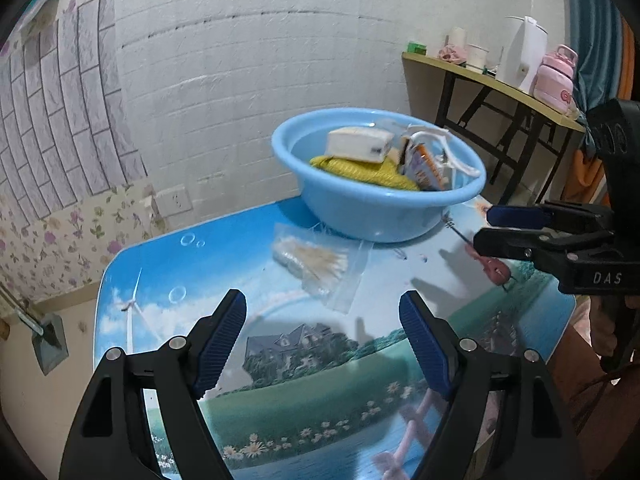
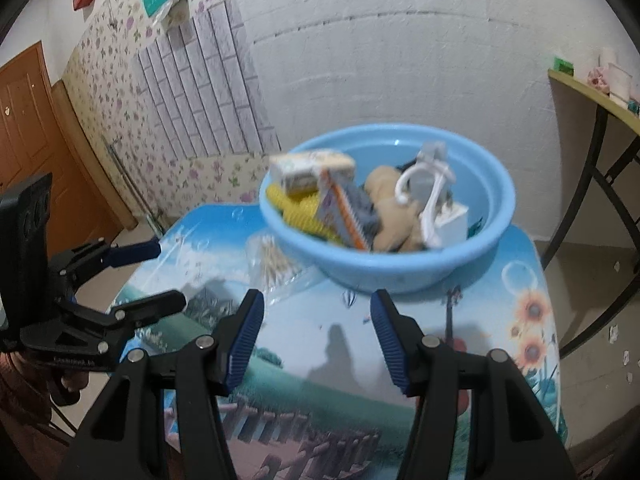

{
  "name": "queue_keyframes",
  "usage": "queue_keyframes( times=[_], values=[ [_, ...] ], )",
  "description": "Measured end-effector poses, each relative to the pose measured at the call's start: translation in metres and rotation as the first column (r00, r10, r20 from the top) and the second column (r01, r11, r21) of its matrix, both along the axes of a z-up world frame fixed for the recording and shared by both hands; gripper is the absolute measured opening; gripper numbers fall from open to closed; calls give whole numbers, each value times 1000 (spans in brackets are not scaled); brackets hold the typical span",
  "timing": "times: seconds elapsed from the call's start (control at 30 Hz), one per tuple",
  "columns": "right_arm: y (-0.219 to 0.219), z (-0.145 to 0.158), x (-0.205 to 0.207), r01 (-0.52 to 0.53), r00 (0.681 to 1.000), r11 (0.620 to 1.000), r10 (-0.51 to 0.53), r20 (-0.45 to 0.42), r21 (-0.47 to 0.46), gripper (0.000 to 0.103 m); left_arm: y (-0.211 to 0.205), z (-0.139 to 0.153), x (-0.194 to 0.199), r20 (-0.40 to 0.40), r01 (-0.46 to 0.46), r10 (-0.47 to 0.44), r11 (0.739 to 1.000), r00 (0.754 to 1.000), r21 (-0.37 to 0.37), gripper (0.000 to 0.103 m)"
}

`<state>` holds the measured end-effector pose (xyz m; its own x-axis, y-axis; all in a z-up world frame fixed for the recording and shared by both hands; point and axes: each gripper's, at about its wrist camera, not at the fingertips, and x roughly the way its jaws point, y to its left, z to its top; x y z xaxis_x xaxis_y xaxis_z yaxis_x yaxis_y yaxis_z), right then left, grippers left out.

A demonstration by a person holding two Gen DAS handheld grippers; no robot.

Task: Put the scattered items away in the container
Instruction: 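Withdraw both tools from the basin toward the clear bag of cotton, then grasp the clear bag of cotton with the left tool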

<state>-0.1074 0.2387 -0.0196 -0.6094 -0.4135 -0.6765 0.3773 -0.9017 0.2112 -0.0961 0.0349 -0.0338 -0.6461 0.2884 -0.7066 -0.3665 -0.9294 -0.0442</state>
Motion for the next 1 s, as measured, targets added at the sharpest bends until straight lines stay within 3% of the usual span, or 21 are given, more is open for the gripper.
queue_keyframes(
  times=[0.43, 0.6, 1.0],
  values=[
    [-35, -34, -27, -62, 992, 998, 60, 110, 19, 55, -12, -25, -47, 63, 23, -23, 1000, 998, 2, 82],
    [-45, -47, -43, -70, 987, 997, 66, 145, 23, 55, -12, -33, -70, 85, 28, -32, 999, 996, 46, 83],
    [-68, -74, -66, -106, 974, 994, 99, 205, 27, 55, 7, -62, -117, 176, 127, -140, 989, 974, 81, 85]
  ],
)
